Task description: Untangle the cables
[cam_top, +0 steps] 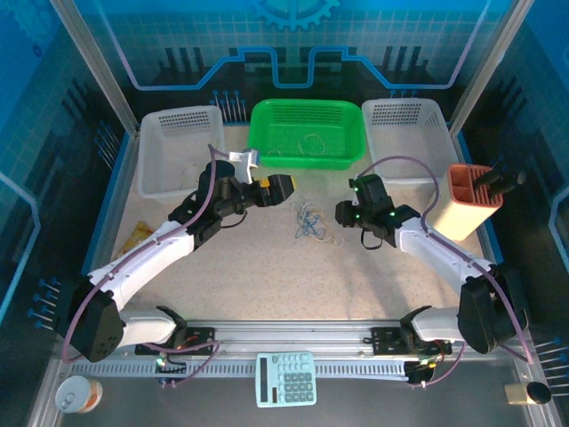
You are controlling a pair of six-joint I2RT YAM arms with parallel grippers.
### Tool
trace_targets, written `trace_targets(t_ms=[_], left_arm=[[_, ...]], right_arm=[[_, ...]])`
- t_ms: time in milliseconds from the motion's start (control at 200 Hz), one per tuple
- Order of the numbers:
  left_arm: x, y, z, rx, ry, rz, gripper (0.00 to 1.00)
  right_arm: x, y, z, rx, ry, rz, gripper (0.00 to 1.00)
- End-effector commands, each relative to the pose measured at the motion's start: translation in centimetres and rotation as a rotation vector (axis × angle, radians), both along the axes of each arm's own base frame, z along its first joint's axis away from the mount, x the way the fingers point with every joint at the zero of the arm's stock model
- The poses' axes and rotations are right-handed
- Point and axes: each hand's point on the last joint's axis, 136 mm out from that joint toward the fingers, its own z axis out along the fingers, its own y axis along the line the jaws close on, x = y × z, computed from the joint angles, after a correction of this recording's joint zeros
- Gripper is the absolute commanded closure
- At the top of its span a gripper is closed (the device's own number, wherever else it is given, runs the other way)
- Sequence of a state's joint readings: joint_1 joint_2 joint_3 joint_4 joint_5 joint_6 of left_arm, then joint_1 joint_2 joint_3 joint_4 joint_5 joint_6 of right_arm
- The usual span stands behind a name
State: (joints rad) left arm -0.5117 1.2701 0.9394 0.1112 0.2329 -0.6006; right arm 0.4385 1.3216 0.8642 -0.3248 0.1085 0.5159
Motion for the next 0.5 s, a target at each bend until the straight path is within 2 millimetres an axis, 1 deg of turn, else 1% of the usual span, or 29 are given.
trace_targets(t_ms=[0, 55, 215, 355, 495], left_arm=[[-0.8, -0.2, 1.0, -0.014, -0.045, -0.031, 0.01], [-0.8, -0.2, 1.1, -0.014, -0.046, -0.031, 0.01], [-0.8, -0.2, 1.0, -0.012, -0.047, -0.031, 0.01], [-0.8, -0.2, 1.0, -0.012, -0.046, -0.029, 0.01], [-0.8, -0.2, 1.0, -0.016, -0.047, -0.029, 0.01]], right_arm=[[-1.6, -0.8, -3.0, -0.067, 0.108, -0.009, 0.60], [-2.1, -1.0, -4.2, -0.073, 0.134, -0.015, 0.59], [-2.9, -1.3, -6.8, -0.093, 0.184, -0.020, 0.58], [-3.2, -1.3, -8.2, -0.102, 0.210, -0.016, 0.59], [-3.1, -1.2, -9.1, -0.106, 0.222, -0.016, 0.59]])
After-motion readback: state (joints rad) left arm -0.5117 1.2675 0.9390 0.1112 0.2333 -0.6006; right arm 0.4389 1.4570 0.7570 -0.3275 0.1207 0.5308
